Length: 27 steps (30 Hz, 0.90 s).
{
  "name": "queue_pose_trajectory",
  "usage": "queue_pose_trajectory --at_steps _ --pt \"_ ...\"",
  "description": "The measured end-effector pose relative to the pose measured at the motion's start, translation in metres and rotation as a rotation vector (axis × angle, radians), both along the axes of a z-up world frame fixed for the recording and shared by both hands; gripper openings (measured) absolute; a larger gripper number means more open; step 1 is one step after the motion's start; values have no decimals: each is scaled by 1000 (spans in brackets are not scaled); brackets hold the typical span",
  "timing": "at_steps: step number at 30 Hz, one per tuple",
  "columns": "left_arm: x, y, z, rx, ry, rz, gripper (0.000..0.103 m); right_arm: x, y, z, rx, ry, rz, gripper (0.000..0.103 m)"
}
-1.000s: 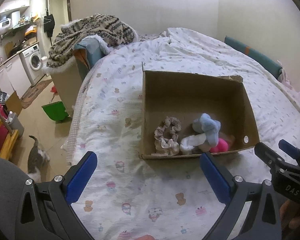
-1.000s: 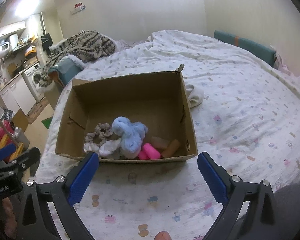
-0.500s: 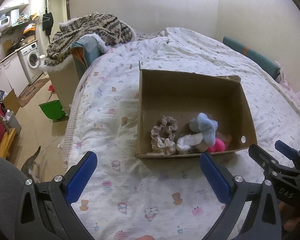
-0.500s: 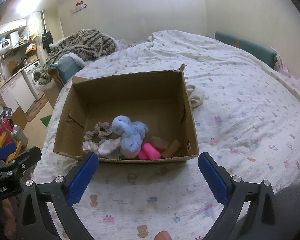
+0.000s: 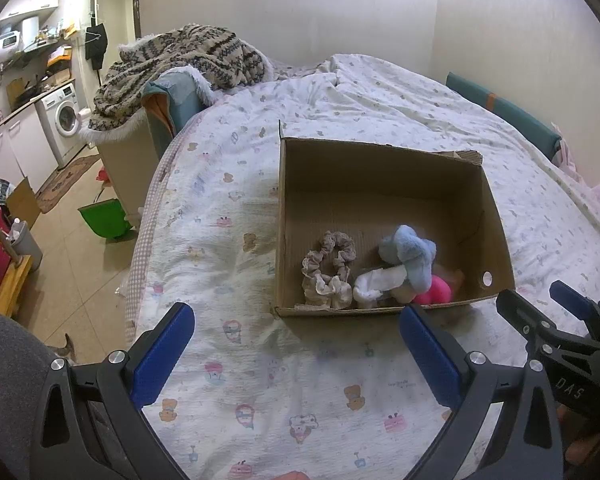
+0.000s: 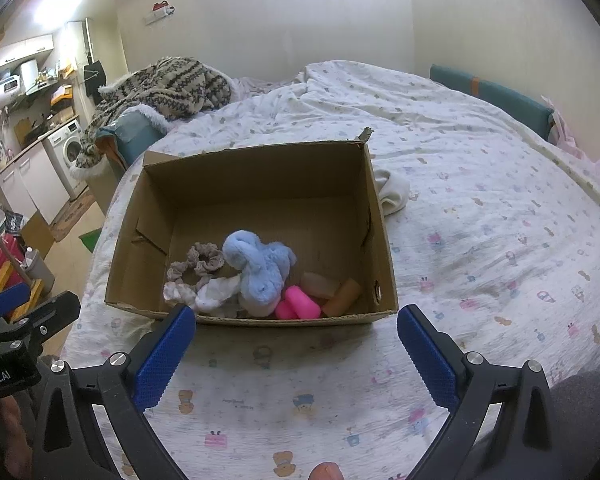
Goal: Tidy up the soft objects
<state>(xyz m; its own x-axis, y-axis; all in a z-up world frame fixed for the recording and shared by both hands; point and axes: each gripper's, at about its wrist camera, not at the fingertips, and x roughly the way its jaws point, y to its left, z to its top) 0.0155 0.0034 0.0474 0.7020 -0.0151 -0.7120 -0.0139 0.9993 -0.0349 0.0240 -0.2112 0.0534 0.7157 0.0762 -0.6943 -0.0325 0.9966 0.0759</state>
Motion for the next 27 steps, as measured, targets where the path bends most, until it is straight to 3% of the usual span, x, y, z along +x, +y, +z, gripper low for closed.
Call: queue_pose_trajectory --at_steps 27 --pt "0 3 -6 -16 23 8 102 0 0 0 0 -1 1 103"
